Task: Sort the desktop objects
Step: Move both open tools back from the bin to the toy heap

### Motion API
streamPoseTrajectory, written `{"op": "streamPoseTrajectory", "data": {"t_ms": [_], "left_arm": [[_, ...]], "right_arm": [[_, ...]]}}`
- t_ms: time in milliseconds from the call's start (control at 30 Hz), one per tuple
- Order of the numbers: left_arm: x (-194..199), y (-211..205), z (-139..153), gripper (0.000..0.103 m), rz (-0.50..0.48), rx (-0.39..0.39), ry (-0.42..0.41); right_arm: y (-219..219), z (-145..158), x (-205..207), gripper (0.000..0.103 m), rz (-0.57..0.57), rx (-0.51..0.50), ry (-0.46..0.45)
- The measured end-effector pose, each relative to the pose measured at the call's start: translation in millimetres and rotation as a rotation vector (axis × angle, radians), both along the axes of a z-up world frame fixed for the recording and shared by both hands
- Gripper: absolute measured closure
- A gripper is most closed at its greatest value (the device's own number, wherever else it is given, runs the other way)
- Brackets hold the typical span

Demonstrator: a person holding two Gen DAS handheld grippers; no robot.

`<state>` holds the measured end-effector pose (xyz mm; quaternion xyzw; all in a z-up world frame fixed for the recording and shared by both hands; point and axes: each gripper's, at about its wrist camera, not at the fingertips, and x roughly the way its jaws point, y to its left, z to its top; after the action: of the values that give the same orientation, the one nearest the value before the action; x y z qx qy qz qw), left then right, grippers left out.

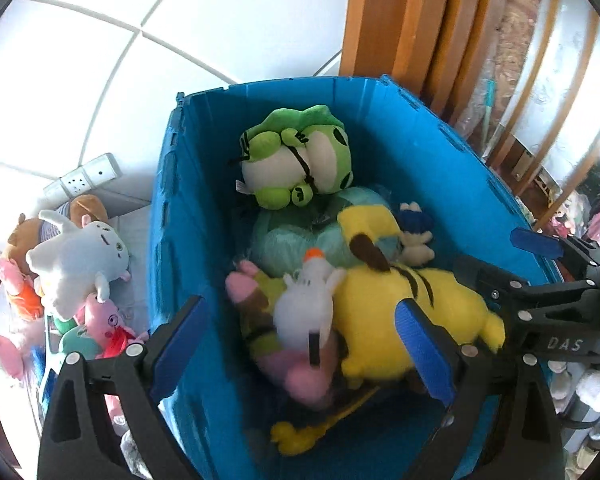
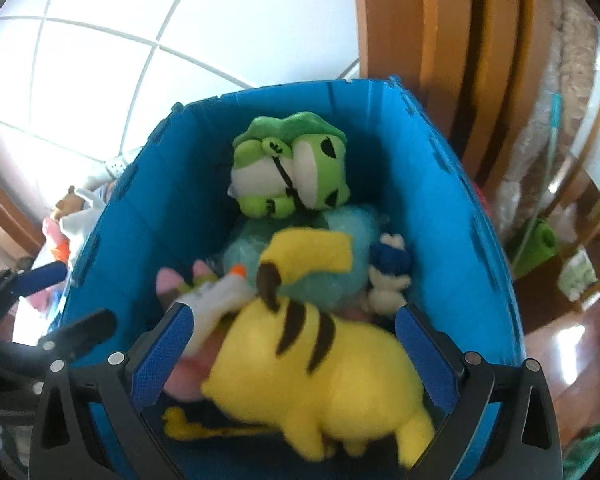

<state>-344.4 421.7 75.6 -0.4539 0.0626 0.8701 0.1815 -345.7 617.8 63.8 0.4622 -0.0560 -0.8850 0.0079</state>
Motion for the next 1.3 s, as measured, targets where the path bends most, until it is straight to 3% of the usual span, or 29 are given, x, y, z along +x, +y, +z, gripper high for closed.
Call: {"op": "streamPoseTrajectory", "data": {"t_ms": [200, 633, 1000, 1300], "left_arm": [[46.4, -25.2, 3.7, 0.007, -0.022, 0.035, 0.028], [120.5, -91.0, 4.1, 0.007, -0.043, 0.057, 0.124], [150.6, -177.4, -24.5, 0.007, 0.041, 0.046, 0.129], [161.2, -240.5, -52.3, 0.007, 0.152, 0.045, 0.114]], "right_arm": [[-16.6, 1.9, 51.3, 0.001, -0.052, 0.102, 0.029], [-84.0, 13.1, 139.1, 0.001, -0.063, 0.057, 0.147], [-164.3, 3.2, 177.1, 0.001, -0.028, 0.074, 0.161], [-223.9, -10.2, 183.2, 0.001, 0.059, 0.056, 0.186]]}}
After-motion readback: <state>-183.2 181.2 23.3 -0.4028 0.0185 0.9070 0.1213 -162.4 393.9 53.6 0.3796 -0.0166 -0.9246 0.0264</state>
